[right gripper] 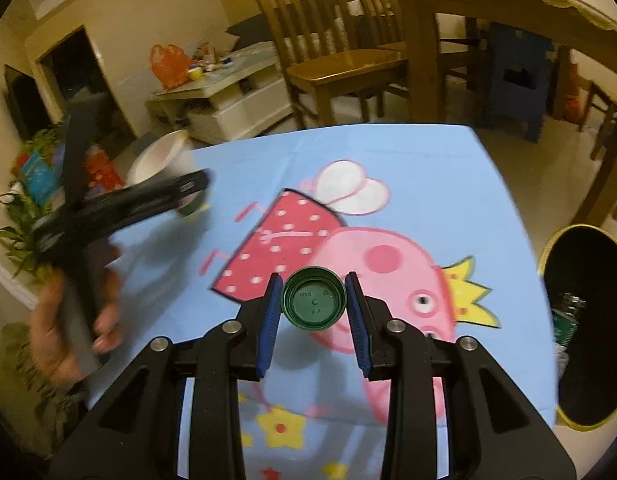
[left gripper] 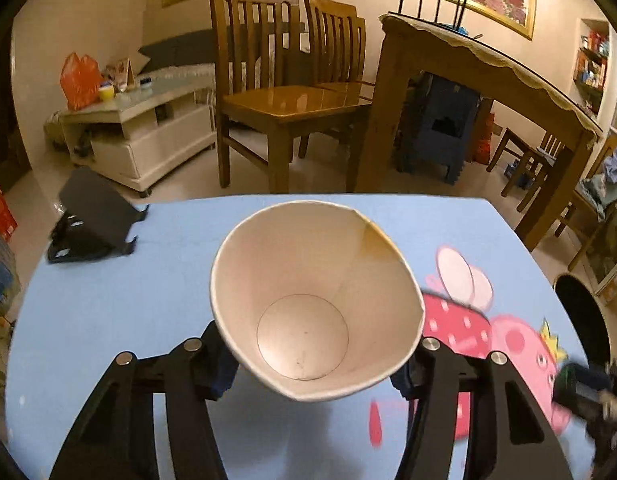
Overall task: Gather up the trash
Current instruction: 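Grasp the green bottle cap with the right tool while the left tool grasps the paper cup, then carry the bottle cap and paper cup to the bin and open both tools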
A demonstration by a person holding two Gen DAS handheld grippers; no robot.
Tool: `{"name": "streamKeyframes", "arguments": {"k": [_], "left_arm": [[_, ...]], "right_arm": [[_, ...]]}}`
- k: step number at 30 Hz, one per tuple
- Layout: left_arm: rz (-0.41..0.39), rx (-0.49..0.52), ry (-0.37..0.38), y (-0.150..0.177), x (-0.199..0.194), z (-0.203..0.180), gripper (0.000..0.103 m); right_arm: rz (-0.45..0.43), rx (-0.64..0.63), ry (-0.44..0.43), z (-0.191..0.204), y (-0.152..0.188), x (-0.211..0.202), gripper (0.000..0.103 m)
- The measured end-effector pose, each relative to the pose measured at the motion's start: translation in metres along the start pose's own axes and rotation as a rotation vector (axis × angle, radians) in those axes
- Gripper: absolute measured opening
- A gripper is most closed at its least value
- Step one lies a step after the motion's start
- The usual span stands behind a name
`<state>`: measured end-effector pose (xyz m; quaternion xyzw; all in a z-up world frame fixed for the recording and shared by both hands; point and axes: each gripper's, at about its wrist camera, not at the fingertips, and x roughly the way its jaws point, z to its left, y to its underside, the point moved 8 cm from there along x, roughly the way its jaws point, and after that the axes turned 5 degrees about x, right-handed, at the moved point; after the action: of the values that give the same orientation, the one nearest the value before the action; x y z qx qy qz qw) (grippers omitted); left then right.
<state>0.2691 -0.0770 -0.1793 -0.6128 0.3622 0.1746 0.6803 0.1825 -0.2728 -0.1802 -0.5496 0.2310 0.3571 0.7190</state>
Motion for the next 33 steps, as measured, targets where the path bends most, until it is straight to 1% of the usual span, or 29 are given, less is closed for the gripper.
{"name": "streamKeyframes", "arguments": {"k": [3,6,9,12,15,18,21,22,24,25,27,28,29,31,33], "left_arm": [[0.005,0.044,-0.002,0.026,-0.02,-0.017,0.057],[0.007,0.06,0.021,0.047,-0.043,-0.036,0.057],[-0.011,0.072,0.032,0.057,-0.066,-0.052,0.057],[-0.027,0.099,0.047,0.057,-0.085,-0.071,0.057],[-0.067,0.142,0.013,0.05,-0.103,-0.088,0.057],[-0.098,0.161,-0.008,0.046,-0.116,-0.1,0.057],[-0.096,0.168,-0.01,0.045,-0.116,-0.107,0.057],[-0.093,0.169,-0.009,0.044,-0.115,-0.111,0.057],[-0.088,0.175,-0.012,0.045,-0.113,-0.117,0.057],[-0.087,0.181,-0.012,0.046,-0.113,-0.121,0.057],[-0.085,0.193,-0.011,0.048,-0.114,-0.127,0.057],[-0.087,0.203,-0.005,0.047,-0.114,-0.133,0.057],[-0.09,0.208,-0.003,0.048,-0.115,-0.136,0.057],[-0.096,0.222,-0.002,0.048,-0.115,-0.143,0.057],[-0.089,0.234,0.006,0.047,-0.111,-0.151,0.057]], "right_arm": [[0.004,-0.006,0.078,-0.014,0.002,0.0,0.032],[-0.002,-0.021,0.114,-0.02,0.004,-0.004,0.032],[-0.017,-0.057,0.155,-0.022,0.006,-0.01,0.032],[-0.028,-0.075,0.155,-0.022,0.01,-0.018,0.032],[-0.032,-0.097,0.146,-0.023,0.015,-0.026,0.032],[-0.022,-0.107,0.134,-0.024,0.022,-0.032,0.032],[-0.025,-0.102,0.157,-0.033,0.024,-0.038,0.032],[-0.027,-0.092,0.179,-0.041,0.023,-0.041,0.032],[-0.029,-0.064,0.294,-0.077,0.016,-0.043,0.032],[-0.017,-0.018,0.33,-0.101,0.013,-0.043,0.032],[-0.007,0.091,0.371,-0.145,0.011,-0.048,0.032],[-0.032,0.14,0.388,-0.161,0.009,-0.059,0.032],[-0.065,0.166,0.392,-0.169,0.005,-0.071,0.032],[-0.151,0.192,0.415,-0.181,-0.008,-0.1,0.032],[-0.174,0.219,0.434,-0.194,-0.012,-0.108,0.032]]}}
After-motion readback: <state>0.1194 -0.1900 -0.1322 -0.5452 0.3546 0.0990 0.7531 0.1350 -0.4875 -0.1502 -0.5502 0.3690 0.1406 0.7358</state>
